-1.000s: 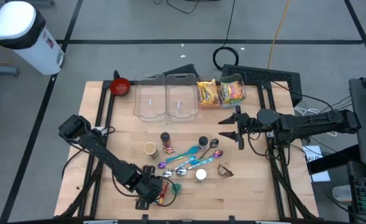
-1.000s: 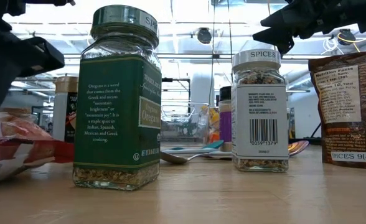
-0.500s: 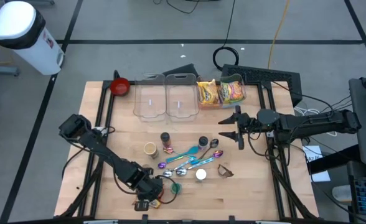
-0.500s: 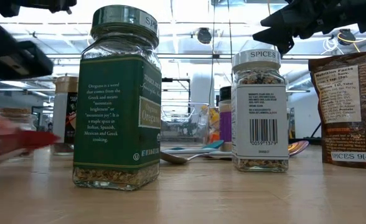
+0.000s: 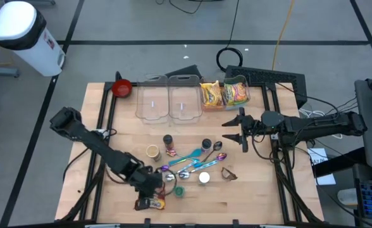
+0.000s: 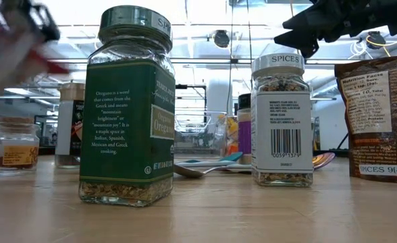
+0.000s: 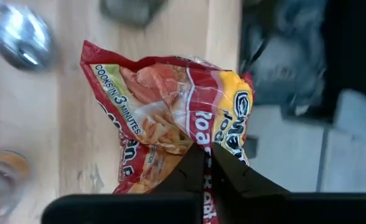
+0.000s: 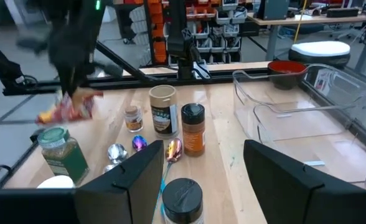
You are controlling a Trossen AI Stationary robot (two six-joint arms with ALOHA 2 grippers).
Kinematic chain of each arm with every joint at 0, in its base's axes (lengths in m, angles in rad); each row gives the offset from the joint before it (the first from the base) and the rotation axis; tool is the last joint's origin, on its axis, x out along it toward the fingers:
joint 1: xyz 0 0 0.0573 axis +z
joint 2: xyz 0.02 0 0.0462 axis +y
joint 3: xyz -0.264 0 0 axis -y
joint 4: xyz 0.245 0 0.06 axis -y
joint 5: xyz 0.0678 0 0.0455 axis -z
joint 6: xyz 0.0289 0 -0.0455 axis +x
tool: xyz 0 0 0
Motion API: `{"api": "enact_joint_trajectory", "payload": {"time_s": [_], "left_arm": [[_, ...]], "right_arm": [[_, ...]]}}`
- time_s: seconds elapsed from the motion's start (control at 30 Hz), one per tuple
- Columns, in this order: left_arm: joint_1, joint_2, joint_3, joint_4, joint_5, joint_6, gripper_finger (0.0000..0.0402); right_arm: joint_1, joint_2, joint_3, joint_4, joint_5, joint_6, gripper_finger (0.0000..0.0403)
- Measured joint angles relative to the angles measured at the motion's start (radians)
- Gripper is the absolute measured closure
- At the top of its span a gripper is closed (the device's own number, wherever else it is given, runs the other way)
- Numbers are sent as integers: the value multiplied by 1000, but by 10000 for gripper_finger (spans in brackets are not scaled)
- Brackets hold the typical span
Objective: Pick & Place Food Item
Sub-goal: Put the red noodle pack into the right transparent bin
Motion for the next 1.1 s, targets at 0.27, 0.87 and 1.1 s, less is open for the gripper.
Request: {"api": "enact_joint_trajectory", "payload": {"time_s": [0.27, 0.87, 1.1], "left_arm": [[24, -247, 1, 60, -344, 151, 394], [497, -278, 2, 423, -287, 961, 392], [660, -151, 2, 570, -299, 1151, 382]], "right_arm": [[0, 0, 0, 0, 0, -72, 188], [-4, 0, 0, 8, 5, -66, 188], [-21, 5, 0, 120, 189, 30, 188]]}}
